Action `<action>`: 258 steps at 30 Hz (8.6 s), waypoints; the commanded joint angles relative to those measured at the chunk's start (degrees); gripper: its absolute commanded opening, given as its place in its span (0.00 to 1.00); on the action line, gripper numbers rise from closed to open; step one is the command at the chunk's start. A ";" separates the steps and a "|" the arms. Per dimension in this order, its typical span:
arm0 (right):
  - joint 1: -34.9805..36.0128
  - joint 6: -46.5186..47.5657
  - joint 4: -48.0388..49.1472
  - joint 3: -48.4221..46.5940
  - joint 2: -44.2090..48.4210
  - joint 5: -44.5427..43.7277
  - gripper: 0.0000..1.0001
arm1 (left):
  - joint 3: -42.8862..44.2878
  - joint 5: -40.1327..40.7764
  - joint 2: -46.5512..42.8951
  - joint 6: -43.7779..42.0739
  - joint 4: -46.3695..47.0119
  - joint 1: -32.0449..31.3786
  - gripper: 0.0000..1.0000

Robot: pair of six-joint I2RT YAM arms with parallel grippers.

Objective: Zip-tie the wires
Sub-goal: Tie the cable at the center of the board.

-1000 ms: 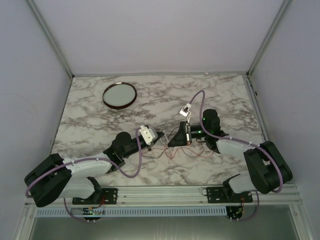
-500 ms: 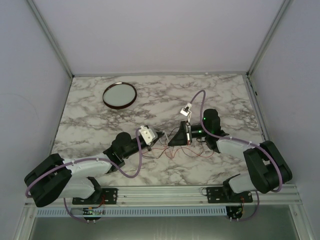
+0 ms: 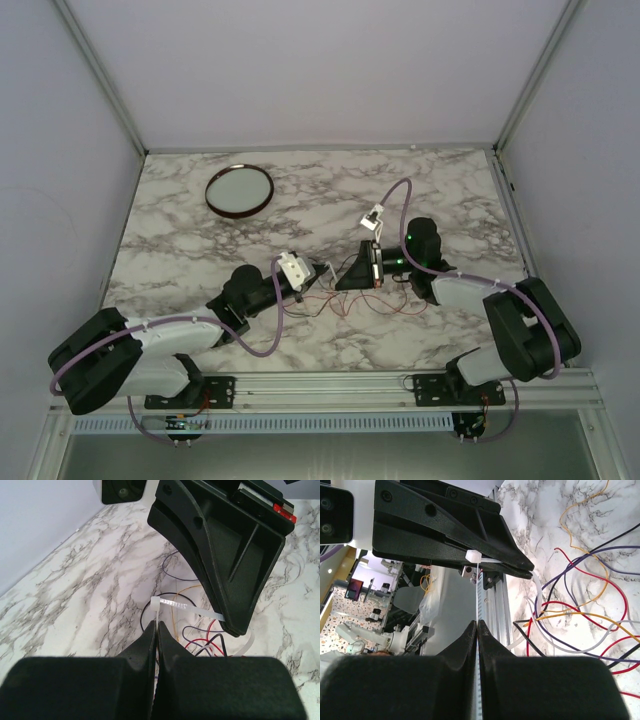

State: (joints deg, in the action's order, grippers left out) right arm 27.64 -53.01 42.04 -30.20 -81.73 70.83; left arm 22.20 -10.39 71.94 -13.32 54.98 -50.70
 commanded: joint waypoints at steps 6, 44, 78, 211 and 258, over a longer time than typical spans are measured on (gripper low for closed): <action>-0.57 -2.97 7.44 0.32 0.02 1.60 0.00 | -0.13 0.48 -0.65 -0.39 2.06 -0.37 0.00; 0.66 -9.55 18.00 2.69 -2.58 -0.10 0.00 | -0.23 0.06 -1.13 0.93 1.27 -0.41 0.00; 2.07 -12.29 21.77 5.05 -3.35 -1.05 0.00 | 0.30 1.16 0.17 1.41 2.59 -0.37 0.00; 0.75 -11.17 14.55 0.80 -3.19 -2.99 0.00 | -0.14 0.50 1.19 -2.28 1.62 -2.23 0.00; -1.36 -1.04 -5.17 -6.20 -5.81 -6.36 0.00 | 1.27 3.24 3.21 -2.31 0.27 -3.71 0.00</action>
State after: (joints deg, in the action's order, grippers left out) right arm 26.98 -58.57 40.12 -35.00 -89.34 67.07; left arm 22.02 -6.72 75.20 -17.52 52.38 -53.54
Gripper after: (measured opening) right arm 0.004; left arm 0.005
